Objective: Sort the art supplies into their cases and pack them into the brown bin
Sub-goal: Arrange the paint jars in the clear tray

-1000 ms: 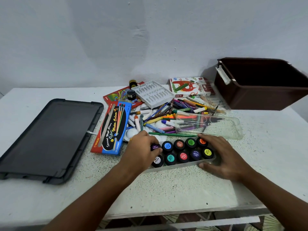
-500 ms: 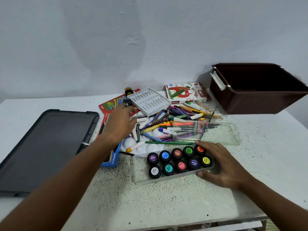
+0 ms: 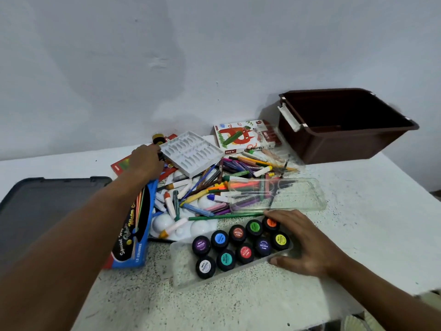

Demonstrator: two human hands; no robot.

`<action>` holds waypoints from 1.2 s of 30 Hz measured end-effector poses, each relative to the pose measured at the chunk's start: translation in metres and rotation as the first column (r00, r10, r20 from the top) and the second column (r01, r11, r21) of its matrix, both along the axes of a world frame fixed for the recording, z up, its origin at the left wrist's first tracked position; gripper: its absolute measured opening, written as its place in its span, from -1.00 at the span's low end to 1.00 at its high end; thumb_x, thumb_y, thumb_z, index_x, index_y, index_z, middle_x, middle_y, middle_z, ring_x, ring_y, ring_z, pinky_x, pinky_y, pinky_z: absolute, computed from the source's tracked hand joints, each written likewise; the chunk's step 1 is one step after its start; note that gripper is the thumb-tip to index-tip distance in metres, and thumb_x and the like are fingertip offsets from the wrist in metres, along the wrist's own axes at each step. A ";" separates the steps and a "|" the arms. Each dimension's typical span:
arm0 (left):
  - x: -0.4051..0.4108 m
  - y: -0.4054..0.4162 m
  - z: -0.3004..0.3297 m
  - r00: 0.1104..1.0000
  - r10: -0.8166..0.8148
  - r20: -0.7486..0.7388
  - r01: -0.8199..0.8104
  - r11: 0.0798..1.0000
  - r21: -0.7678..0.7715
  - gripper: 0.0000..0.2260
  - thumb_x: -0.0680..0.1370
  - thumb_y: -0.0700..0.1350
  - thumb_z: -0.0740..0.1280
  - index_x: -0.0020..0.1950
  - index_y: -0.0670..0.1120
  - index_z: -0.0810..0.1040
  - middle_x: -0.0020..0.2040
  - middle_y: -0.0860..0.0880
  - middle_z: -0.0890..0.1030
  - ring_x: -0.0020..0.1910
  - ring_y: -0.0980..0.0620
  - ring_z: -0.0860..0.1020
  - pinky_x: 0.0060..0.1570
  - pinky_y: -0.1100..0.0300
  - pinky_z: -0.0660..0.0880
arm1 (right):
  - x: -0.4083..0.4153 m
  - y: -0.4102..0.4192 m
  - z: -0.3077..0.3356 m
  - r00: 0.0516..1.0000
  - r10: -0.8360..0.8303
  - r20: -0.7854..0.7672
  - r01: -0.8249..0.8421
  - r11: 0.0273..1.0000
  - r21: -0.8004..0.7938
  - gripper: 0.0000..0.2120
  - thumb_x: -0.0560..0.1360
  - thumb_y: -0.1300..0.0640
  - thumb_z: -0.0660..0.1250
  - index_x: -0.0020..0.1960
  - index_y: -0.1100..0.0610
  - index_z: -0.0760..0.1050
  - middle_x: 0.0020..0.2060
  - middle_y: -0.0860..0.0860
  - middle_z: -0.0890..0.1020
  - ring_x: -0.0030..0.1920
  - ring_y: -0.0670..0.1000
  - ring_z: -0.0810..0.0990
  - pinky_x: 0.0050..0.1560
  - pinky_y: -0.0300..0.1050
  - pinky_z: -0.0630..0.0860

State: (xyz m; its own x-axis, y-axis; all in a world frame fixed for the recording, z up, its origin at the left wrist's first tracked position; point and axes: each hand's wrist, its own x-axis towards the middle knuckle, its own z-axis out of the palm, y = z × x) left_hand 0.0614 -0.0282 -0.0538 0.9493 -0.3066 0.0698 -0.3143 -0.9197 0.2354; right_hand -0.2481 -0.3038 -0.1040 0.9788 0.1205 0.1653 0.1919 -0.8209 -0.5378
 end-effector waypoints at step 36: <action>-0.204 0.050 0.012 0.954 -0.300 -0.004 0.260 0.832 -0.490 -0.61 0.28 -0.19 0.59 0.08 -0.05 0.63 -0.02 0.01 0.54 -0.08 0.11 0.56 -0.08 0.53 0.40 | -0.002 0.000 -0.002 1.000 -0.023 0.021 0.023 1.000 -0.010 -0.19 0.32 -0.36 0.38 0.48 -0.16 0.20 0.33 -0.21 0.39 0.31 -0.18 0.32 0.23 -0.01 0.40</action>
State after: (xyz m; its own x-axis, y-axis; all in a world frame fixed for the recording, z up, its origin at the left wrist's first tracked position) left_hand -0.1426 0.0217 -0.0415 0.8363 -0.5078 0.2068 -0.5033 -0.5613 0.6570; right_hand -0.2504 -0.3036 -0.1065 0.9777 0.0999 0.1847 0.1842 -0.8304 -0.5258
